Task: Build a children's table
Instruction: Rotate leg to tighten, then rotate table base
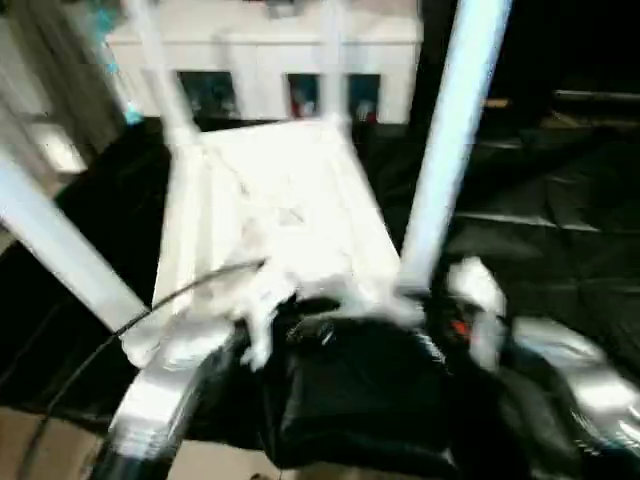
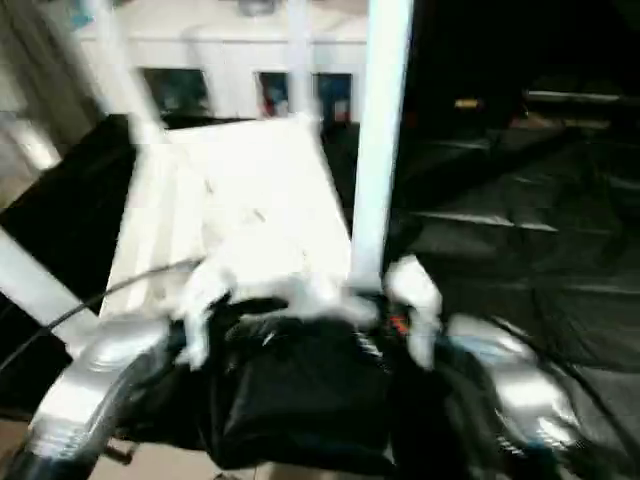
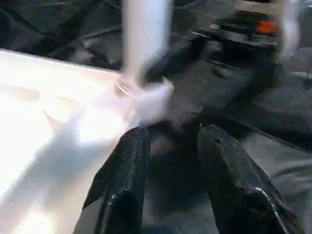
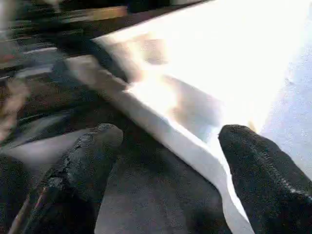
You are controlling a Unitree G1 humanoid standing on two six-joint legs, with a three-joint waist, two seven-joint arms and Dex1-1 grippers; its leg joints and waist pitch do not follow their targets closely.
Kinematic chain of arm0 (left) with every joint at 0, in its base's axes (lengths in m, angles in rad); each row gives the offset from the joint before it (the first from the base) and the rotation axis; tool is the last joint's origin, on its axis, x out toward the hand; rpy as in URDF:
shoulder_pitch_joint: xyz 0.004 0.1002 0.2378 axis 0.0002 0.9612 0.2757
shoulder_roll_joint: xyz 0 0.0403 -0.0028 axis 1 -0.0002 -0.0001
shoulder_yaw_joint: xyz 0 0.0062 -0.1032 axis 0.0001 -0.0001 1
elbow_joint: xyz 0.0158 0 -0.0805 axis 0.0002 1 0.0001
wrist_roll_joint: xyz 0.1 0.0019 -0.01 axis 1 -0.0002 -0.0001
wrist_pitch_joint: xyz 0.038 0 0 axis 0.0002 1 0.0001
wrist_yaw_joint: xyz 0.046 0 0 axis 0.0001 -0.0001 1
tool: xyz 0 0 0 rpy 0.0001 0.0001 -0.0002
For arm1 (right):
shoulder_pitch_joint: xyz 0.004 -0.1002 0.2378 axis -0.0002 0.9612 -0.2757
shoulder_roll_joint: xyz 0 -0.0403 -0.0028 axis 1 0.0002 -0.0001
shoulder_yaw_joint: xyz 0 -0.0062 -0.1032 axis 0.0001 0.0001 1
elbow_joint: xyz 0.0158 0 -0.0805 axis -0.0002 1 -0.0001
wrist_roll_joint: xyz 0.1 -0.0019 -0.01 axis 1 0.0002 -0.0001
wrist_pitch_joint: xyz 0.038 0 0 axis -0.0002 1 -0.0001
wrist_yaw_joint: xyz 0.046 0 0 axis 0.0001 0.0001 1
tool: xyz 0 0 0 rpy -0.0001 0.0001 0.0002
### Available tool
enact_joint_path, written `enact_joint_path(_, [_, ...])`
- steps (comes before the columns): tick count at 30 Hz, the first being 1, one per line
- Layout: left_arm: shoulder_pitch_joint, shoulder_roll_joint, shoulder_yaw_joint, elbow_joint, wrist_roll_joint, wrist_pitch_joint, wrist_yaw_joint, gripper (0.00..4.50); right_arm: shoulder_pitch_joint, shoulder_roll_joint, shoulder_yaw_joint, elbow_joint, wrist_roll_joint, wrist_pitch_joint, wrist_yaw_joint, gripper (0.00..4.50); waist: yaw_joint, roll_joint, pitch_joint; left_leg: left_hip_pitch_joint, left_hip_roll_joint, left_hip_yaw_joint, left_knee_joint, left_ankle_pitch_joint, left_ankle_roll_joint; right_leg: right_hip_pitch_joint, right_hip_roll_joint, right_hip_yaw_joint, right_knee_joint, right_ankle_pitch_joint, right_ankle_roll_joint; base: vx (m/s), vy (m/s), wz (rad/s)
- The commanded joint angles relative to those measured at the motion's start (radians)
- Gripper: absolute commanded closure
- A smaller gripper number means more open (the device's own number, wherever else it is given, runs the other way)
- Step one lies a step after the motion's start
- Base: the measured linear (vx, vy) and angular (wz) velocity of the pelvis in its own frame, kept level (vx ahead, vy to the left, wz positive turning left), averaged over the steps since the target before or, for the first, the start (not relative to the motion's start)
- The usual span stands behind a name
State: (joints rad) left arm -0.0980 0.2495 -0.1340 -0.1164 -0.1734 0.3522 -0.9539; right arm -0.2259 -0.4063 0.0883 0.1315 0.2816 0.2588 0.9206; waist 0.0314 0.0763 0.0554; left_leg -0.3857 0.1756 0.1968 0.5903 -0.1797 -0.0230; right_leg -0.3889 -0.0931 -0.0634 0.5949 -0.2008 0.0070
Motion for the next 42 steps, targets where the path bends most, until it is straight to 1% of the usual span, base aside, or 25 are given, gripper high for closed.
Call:
enact_joint_path(1, [0.078,0.021,0.034,-0.083,-0.028,0.031,0.028,2.32,-0.045,0.041,-0.026,0.075,-0.041,-0.023,-0.116,0.8,-0.008,-0.022,-0.025,0.017,0.058,-0.037,-0.095,-0.405,0.0,0.01,-0.052,0.041,-0.095,-0.446,-0.16,0.0,0.0,0.0])
enact_joint_path(3, [0.132,0.029,0.047,-0.123,-0.046,0.042,0.027,2.2,-0.075,0.072,-0.032,0.125,-0.063,-0.051,-0.173,0.8,-0.019,-0.018,-0.022,0.01,0.056,-0.04,-0.099,-0.414,-0.012,0.011,-0.053,0.041,-0.093,-0.446,-0.156,0.0,0.0,0.0])
enact_joint_path(4, [0.181,0.046,0.056,-0.167,-0.059,0.059,0.027,2.08,-0.104,0.101,-0.037,0.17,-0.075,-0.069,-0.221,0.8,-0.019,-0.021,-0.023,0.013,0.057,-0.041,-0.099,-0.414,-0.019,0.009,-0.049,0.043,-0.092,-0.422,-0.151,0.0,0.0,0.0])
enact_joint_path(5, [0.203,0.056,0.061,-0.182,-0.067,0.069,0.023,2.08,-0.123,0.111,-0.038,0.199,-0.088,-0.076,-0.254,0.8,-0.018,-0.021,-0.025,0.018,0.058,-0.038,-0.099,-0.408,-0.019,0.006,-0.048,0.045,-0.093,-0.393,-0.156,0.0,0.0,0.0])
enact_joint_path(6, [0.228,0.068,0.068,-0.199,-0.075,0.08,0.018,1.87,-0.145,0.122,-0.038,0.231,-0.103,-0.083,-0.293,0.8,-0.018,-0.033,-0.021,0.02,0.059,-0.033,-0.098,-0.399,-0.015,0.0,-0.045,0.048,-0.094,-0.37,-0.163,0.0,0.0,0.0])
enact_joint_path(7, [0.264,0.093,0.072,-0.225,-0.081,0.09,0.009,1.87,-0.175,0.138,-0.041,0.275,-0.116,-0.098,-0.334,0.8,-0.018,-0.031,-0.017,0.014,0.058,-0.032,-0.1,-0.381,-0.012,0.005,-0.045,0.048,-0.085,-0.335,-0.186,0.0,0.0,0.0])
enact_joint_path(8, [0.266,0.095,0.072,-0.226,-0.081,0.09,0.008,1.82,-0.177,0.139,-0.042,0.278,-0.117,-0.099,-0.336,0.8,-0.018,-0.028,-0.015,0.016,0.058,-0.032,-0.101,-0.384,-0.011,0.003,-0.045,0.048,-0.085,-0.328,-0.192,0.0,0.0,0.0])
enact_joint_path(10, [0.33,0.145,0.085,-0.276,-0.106,0.111,-0.015,1.64,-0.253,0.162,-0.059,0.389,-0.141,-0.127,-0.425,0.8,-0.017,-0.039,-0.014,0.018,0.058,-0.027,-0.1,-0.359,-0.007,0.006,-0.043,0.05,-0.083,-0.287,-0.196,0.0,0.0,0.0])
enact_joint_path(12, [0.349,0.161,0.097,-0.29,-0.119,0.119,-0.02,1.42,-0.279,0.168,-0.07,0.428,-0.146,-0.137,-0.457,0.8,-0.015,-0.035,-0.017,0.018,0.058,-0.027,-0.099,-0.333,-0.008,0.006,-0.045,0.051,-0.076,-0.256,-0.21,0.0,0.0,0.0])
enact_joint_path(14, [0.397,0.198,0.17,-0.304,-0.146,0.109,-0.035,1.32,-0.329,0.171,-0.096,0.501,-0.156,-0.176,-0.511,0.8,-0.013,-0.038,-0.022,0.023,0.055,-0.018,-0.091,-0.262,0.011,0.008,-0.041,0.052,-0.07,-0.164,-0.233,0.0,0.0,0.0])
enact_joint_path(15, [0.397,0.198,0.17,-0.304,-0.146,0.109,-0.035,1.27,-0.329,0.171,-0.096,0.501,-0.156,-0.176,-0.511,0.8,-0.014,-0.037,-0.021,0.019,0.052,-0.016,-0.088,-0.23,0.027,0.013,-0.041,0.052,-0.065,-0.127,-0.245,0.0,0.0,0.0])
enact_joint_path(16, [0.415,0.214,0.236,-0.299,-0.158,0.076,-0.033,1.18,-0.342,0.168,-0.105,0.522,-0.157,-0.192,-0.522,0.8,-0.007,-0.04,-0.023,0.02,0.051,-0.013,-0.084,-0.195,0.047,0.015,-0.039,0.052,-0.062,-0.09,-0.247,0.0,0.0,0.0])
enact_joint_path(17, [0.415,0.214,0.236,-0.299,-0.158,0.076,-0.033,1.06,-0.342,0.168,-0.105,0.522,-0.157,-0.192,-0.522,0.8,-0.003,-0.038,-0.024,0.022,0.052,-0.013,-0.083,-0.182,0.053,0.015,-0.039,0.051,-0.06,-0.077,-0.251,0.0,0.0,0.0])
enact_joint_path(19, [0.415,0.217,0.341,-0.284,-0.19,0.012,-0.02,0.93,-0.336,0.164,-0.108,0.528,-0.136,-0.199,-0.482,0.8,0.002,-0.039,-0.024,0.019,0.052,-0.013,-0.08,-0.153,0.077,0.02,-0.04,0.051,-0.056,-0.056,-0.256,0.0,0.0,0.0])
enact_joint_path(21, [0.418,0.238,0.377,-0.284,-0.21,-0.004,-0.025,0.75,-0.324,0.163,-0.108,0.522,-0.123,-0.205,-0.449,0.8,0.002,-0.038,-0.024,0.019,0.052,-0.014,-0.081,-0.174,0.077,0.022,-0.04,0.05,-0.057,-0.075,-0.26,0.0,0.0,0.0])
enact_joint_path(23, [0.39,0.234,0.399,-0.302,-0.253,0.019,-0.016,0.63,-0.298,0.16,-0.106,0.488,-0.111,-0.2,-0.419,0.8,0.001,-0.04,-0.02,0.022,0.054,-0.014,-0.085,-0.211,0.066,0.02,-0.038,0.05,-0.06,-0.117,-0.256,0.0,0.0,0.0])
enact_joint_path(26, [0.317,0.21,0.379,-0.325,-0.311,0.067,0.01,0.47,-0.25,0.153,-0.096,0.436,-0.1,-0.207,-0.387,0.8,0.006,-0.03,-0.019,0.032,0.058,-0.014,-0.091,-0.276,0.023,0.014,-0.036,0.054,-0.063,-0.175,-0.247,0.0,0.0,0.0])
enact_joint_path(28, [0.279,0.194,0.363,-0.319,-0.315,0.081,0.028,0.29,-0.233,0.148,-0.097,0.418,-0.098,-0.197,-0.383,0.8,0.003,-0.034,-0.022,0.025,0.055,-0.018,-0.092,-0.278,0.006,0.022,-0.036,0.054,-0.06,-0.171,-0.236,0.0,0.0,0.0])
enact_joint_path(29, [0.266,0.19,0.356,-0.313,-0.312,0.081,0.031,0.2,-0.227,0.147,-0.097,0.413,-0.098,-0.195,-0.383,0.8,0.004,-0.037,-0.024,0.029,0.053,-0.016,-0.089,-0.269,0.006,0.02,-0.037,0.057,-0.06,-0.16,-0.236,0.0,0.0,0.0])
enact_joint_path(30, [0.234,0.179,0.34,-0.296,-0.301,0.077,0.04,0.12,-0.213,0.142,-0.096,0.402,-0.099,-0.192,-0.382,0.8,0.002,-0.028,-0.028,0.026,0.051,-0.017,-0.088,-0.256,0.006,0.025,-0.038,0.057,-0.06,-0.149,-0.237,0.0,0.0,0.0])
enact_joint_path(32, [0.196,0.168,0.317,-0.264,-0.281,0.053,0.048,0.07,-0.189,0.137,-0.094,0.379,-0.1,-0.19,-0.375,0.8,0.004,-0.033,-0.03,0.027,0.049,-0.015,-0.083,-0.237,0.014,0.024,-0.036,0.059,-0.059,-0.119,-0.241,0.0,0.0,0.0])
enact_joint_path(33, [0.186,0.168,0.31,-0.248,-0.278,0.048,0.048,0.03,-0.181,0.136,-0.091,0.37,-0.099,-0.187,-0.366,0.8,0.005,-0.028,-0.034,0.024,0.048,-0.016,-0.08,-0.222,0.021,0.028,-0.038,0.058,-0.055,-0.101,-0.244,0.0,0.0,0.0])
enact_joint_path(35, [0.145,0.162,0.289,-0.194,-0.257,0.024,0.057,0.03,-0.156,0.133,-0.08,0.346,-0.106,-0.183,-0.347,0.8,0.002,-0.034,-0.038,0.022,0.045,-0.015,-0.075,-0.195,0.039,0.032,-0.038,0.057,-0.055,-0.076,-0.244,0.0,0.0,0.0])
enact_joint_path(37, [0.113,0.154,0.267,-0.174,-0.25,0.016,0.059,0.03,-0.145,0.142,-0.073,0.339,-0.115,-0.184,-0.352,0.8,0.0,-0.032,-0.041,0.02,0.046,-0.015,-0.071,-0.172,0.054,0.033,-0.04,0.057,-0.052,-0.064,-0.257,0.0,0.0,0.0])
enact_joint_path(42, [0.025,0.118,0.198,-0.159,-0.282,0.044,0.04,0.03,-0.172,0.176,-0.043,0.393,-0.156,-0.155,-0.4,0.8,0.003,-0.034,-0.04,0.023,0.049,-0.014,-0.07,-0.19,0.045,0.028,-0.04,0.056,-0.053,-0.115,-0.274,0.0,0.0,0.0])
